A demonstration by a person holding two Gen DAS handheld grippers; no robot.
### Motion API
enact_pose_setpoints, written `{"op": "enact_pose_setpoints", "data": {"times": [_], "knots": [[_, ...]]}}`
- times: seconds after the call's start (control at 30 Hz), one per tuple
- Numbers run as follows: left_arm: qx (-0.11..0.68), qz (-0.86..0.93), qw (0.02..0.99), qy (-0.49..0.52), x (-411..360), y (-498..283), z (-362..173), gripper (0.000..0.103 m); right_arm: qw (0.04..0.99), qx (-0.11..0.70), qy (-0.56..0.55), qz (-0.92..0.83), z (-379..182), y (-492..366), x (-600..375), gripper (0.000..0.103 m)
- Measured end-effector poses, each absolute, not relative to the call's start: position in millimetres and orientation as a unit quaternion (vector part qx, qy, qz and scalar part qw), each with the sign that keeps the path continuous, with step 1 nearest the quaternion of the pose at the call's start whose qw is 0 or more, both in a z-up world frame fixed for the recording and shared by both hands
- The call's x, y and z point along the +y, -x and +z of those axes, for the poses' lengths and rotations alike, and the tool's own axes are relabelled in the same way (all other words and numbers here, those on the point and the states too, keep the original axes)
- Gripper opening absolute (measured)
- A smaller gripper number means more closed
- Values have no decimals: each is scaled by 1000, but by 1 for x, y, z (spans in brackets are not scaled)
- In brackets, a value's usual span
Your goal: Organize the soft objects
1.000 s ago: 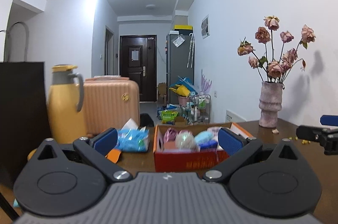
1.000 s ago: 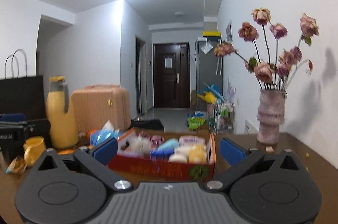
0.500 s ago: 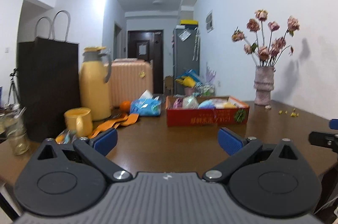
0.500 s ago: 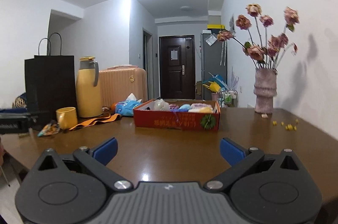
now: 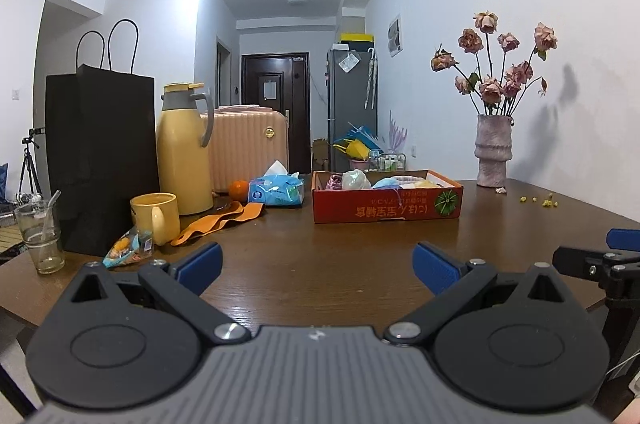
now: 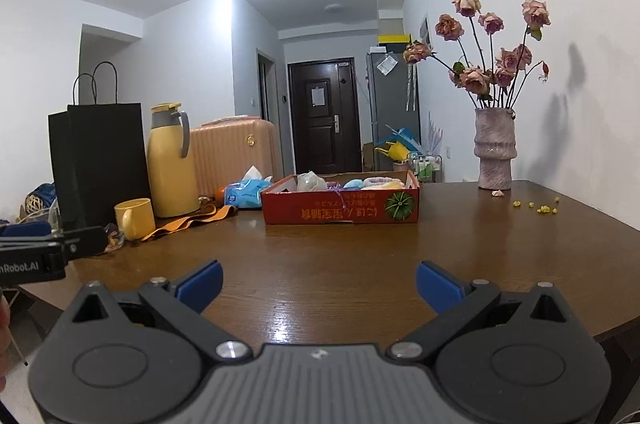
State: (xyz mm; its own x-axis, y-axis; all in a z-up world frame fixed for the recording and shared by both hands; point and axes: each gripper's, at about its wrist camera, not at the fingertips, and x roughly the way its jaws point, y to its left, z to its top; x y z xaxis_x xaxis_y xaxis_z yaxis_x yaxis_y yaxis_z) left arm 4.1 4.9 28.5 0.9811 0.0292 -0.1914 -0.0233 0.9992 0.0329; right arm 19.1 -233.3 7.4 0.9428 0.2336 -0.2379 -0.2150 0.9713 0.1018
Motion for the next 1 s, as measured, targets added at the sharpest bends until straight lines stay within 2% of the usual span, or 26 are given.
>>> {"op": "enact_pose_setpoints", "data": {"times": [1.0], "knots": [[104, -4, 994, -22, 1, -7, 27, 103, 984, 126, -40, 122, 6, -20, -233, 103]]}}
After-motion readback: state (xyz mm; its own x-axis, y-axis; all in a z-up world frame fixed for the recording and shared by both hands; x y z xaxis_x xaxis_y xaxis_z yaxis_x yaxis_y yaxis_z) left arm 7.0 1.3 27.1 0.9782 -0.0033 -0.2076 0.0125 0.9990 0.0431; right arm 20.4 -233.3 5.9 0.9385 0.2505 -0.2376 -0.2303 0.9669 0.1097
